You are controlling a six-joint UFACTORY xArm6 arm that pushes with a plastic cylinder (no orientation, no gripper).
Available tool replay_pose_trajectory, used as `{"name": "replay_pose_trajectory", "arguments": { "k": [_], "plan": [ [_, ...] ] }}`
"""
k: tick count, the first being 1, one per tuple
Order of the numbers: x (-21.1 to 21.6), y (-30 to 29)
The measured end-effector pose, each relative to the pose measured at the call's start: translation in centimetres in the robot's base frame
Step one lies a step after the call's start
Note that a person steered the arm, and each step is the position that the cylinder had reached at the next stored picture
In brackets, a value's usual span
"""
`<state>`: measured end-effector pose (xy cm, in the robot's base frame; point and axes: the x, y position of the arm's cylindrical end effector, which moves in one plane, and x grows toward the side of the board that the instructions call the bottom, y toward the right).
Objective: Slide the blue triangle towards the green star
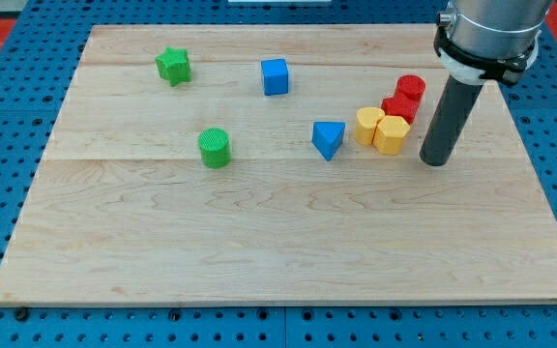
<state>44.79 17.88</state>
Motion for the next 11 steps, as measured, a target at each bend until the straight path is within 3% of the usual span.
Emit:
{"name": "replay_pose_trajectory", "arguments": {
  "k": [2, 6, 7, 8, 9, 10, 11],
  "plan": [
    [0.0, -0.6],
    [0.7, -18.6],
    [1.0, -13.0],
    [0.2, -9.8],
    [-4.6, -11.6],
    [-7.8, -18.2],
    [-8.2, -21.2]
  ]
}}
